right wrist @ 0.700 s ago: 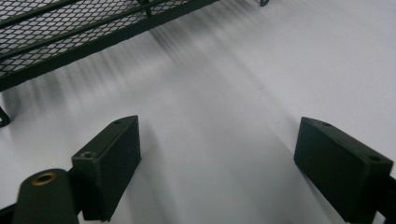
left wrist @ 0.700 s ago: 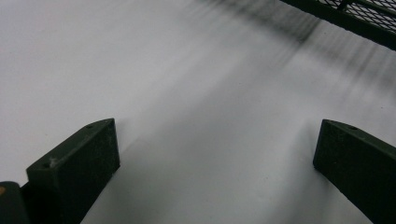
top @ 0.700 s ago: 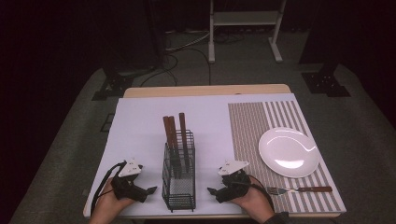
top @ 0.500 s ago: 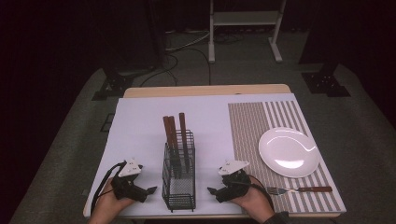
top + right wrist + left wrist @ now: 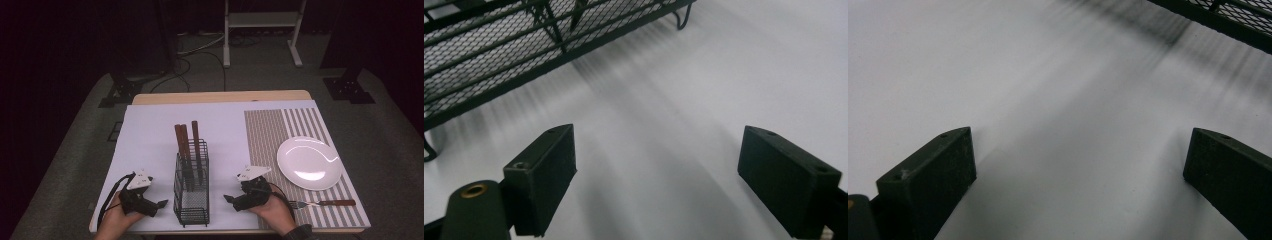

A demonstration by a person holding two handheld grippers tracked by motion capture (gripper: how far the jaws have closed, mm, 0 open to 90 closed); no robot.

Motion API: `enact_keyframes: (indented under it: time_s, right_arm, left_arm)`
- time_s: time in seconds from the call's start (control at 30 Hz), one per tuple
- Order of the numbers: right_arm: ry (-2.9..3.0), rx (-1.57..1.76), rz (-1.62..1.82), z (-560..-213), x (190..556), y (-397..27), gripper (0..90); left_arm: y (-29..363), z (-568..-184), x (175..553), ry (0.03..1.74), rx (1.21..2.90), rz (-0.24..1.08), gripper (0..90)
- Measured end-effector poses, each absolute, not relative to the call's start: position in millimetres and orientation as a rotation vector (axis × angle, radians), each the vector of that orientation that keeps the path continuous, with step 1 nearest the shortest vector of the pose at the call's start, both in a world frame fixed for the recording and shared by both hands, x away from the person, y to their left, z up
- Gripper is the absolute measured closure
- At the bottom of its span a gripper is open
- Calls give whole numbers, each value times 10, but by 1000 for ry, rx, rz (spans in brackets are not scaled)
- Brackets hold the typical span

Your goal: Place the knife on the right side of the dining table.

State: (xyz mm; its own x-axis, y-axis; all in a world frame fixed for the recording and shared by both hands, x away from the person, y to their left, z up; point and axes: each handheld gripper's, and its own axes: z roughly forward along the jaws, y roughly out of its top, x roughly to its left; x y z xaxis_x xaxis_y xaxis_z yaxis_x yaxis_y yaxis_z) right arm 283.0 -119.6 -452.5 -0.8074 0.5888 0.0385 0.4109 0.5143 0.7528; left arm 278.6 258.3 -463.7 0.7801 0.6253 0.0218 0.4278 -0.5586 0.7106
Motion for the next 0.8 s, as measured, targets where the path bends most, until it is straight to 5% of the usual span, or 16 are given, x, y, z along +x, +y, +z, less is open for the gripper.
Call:
enact_keyframes:
  time_s: [0.8]
  right_arm:
    - [2443,869,1292,-4092,3125,-1227,146]
  left_arm:
    - [2581,-4638,2785,782,2246,351,0]
